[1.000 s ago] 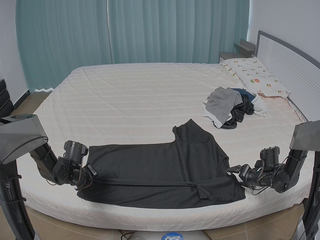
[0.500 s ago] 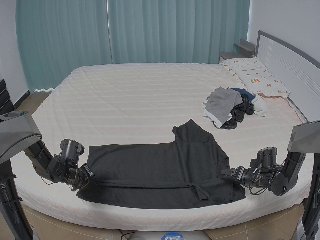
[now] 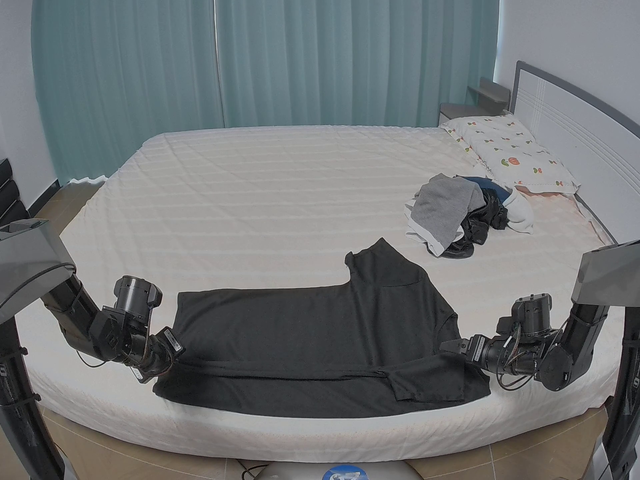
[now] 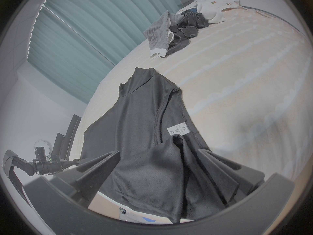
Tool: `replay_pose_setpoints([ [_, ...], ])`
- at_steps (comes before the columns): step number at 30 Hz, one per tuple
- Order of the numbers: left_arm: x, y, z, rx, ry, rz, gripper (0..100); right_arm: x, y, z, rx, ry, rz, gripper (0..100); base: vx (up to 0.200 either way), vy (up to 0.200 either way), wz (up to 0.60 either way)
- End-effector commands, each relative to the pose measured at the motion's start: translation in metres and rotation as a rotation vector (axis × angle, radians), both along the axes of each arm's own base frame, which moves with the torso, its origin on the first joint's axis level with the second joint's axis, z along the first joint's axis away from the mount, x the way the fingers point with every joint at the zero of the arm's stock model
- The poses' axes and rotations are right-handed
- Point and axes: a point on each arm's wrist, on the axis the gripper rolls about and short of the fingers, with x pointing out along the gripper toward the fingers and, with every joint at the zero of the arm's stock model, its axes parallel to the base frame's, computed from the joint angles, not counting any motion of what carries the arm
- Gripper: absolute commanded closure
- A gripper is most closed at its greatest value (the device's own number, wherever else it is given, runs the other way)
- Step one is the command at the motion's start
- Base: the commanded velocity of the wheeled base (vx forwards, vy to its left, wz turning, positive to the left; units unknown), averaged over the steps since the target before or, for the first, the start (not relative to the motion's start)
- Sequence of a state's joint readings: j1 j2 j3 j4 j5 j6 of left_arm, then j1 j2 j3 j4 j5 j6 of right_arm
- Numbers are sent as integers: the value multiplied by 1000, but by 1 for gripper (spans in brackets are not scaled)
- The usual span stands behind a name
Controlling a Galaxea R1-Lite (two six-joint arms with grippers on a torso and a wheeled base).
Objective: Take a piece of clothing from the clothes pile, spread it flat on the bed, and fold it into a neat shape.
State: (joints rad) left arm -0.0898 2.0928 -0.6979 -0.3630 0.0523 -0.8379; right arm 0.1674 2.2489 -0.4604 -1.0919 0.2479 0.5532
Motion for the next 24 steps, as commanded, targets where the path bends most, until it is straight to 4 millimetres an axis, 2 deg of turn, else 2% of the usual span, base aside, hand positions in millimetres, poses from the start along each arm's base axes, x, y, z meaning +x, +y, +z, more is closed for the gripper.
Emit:
replay_pose_setpoints([
  [1,0,1,0,-7,0,1,100,5,2,-5,-3,5,2,0,0,0,0],
  [10,0,2,-1,-9,1,5,100,14,2,-17,-24,11,17,0,0,0,0],
  [11,0,2,-1,-8,4,5,100,14,3,-20,-27,14,18,100,0,0,0],
  [24,4,10,-1,-19,-3,24,100,17,0,-16,-17,-27,8,100,0,0,0],
])
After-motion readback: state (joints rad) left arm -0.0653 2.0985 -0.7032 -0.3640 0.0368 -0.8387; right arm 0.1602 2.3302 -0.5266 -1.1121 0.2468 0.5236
